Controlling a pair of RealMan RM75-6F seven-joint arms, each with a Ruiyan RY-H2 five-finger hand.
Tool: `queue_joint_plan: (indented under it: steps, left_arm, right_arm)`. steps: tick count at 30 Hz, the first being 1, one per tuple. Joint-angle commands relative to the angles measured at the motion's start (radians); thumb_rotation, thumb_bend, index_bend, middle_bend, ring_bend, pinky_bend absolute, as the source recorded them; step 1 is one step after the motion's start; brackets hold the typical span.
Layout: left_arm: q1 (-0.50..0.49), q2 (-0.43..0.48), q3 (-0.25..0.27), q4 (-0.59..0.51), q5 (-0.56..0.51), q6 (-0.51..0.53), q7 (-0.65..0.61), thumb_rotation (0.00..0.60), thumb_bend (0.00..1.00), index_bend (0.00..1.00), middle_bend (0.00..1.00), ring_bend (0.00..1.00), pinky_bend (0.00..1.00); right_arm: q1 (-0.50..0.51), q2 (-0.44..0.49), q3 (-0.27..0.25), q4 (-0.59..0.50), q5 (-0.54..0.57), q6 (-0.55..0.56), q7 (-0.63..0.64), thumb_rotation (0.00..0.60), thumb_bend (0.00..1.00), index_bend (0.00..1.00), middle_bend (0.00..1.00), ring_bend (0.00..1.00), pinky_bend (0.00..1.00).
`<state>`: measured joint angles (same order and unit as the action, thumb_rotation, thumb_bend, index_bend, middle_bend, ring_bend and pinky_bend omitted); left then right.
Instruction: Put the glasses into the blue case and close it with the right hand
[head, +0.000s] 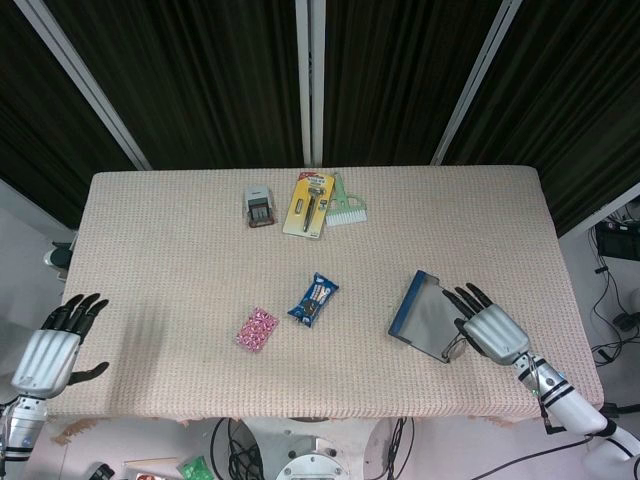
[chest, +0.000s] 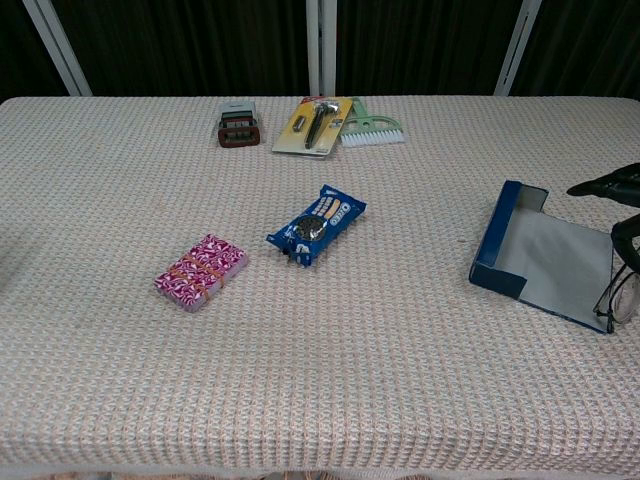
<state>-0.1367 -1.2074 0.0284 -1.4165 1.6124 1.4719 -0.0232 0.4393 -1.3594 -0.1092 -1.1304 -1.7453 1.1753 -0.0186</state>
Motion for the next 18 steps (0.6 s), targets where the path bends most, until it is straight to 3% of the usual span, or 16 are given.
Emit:
queue_joint_plan:
  steps: [1, 12, 18]
  left_arm:
    - [0.000, 0.001, 0.000, 0.000, 0.000, 0.000, -0.001, 0.587, 0.00, 0.11, 0.08, 0.07, 0.19]
    - [-0.001, 0.008, -0.001, 0.001, -0.006, -0.006, -0.008, 0.584, 0.00, 0.11, 0.08, 0.07, 0.19]
    - [-0.002, 0.008, -0.003, 0.006, -0.010, -0.009, -0.014, 0.583, 0.00, 0.11, 0.08, 0.07, 0.19]
  right_arm:
    - [0.020, -0.009, 0.012, -0.007, 0.004, -0.018, -0.004, 0.600, 0.48, 0.69, 0.00, 0.00, 0.00]
    - [0.107, -0.082, 0.085, -0.007, 0.075, -0.125, -0.013, 0.600, 0.48, 0.69, 0.00, 0.00, 0.00]
    - [0.126, -0.131, 0.099, 0.022, 0.099, -0.145, -0.013, 0.600, 0.48, 0.69, 0.00, 0.00, 0.00]
